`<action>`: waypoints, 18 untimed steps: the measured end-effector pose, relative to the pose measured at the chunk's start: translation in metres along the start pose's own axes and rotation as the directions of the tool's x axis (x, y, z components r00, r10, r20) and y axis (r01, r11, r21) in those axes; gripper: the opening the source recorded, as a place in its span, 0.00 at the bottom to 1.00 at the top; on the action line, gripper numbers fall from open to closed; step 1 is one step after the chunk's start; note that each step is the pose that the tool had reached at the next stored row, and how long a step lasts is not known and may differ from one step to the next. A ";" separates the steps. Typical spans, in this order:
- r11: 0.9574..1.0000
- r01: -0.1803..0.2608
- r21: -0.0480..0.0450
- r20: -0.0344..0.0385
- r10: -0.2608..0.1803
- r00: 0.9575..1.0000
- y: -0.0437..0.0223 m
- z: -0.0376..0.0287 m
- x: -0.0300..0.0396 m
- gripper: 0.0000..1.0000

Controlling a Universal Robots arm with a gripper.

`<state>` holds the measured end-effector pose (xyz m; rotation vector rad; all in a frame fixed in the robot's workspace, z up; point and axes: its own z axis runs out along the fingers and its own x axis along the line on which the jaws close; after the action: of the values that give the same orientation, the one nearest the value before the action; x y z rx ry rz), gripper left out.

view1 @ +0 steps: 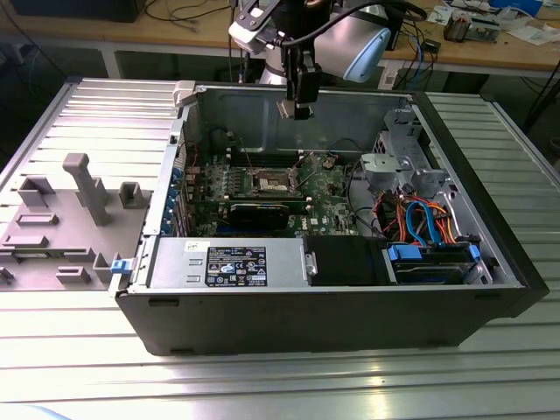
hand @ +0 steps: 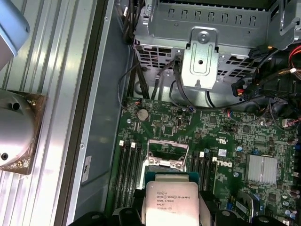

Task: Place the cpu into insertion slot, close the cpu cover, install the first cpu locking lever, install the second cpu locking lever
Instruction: 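Place the cpu into insertion slot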

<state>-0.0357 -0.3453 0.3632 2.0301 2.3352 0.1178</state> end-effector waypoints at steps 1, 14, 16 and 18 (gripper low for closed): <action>1.000 -0.003 0.000 0.000 0.003 1.000 -0.0001 0.0008 0.0001 0.53; 1.000 -0.030 0.000 0.003 0.030 1.000 -0.0003 0.0043 0.0008 0.53; 0.999 -0.034 -0.001 0.003 0.034 0.999 -0.0003 0.0047 0.0009 0.53; 0.999 -0.038 -0.001 0.004 0.038 0.999 -0.0003 0.0050 0.0010 0.53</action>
<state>-0.0357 -0.3442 0.3582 2.0731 2.2948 0.1156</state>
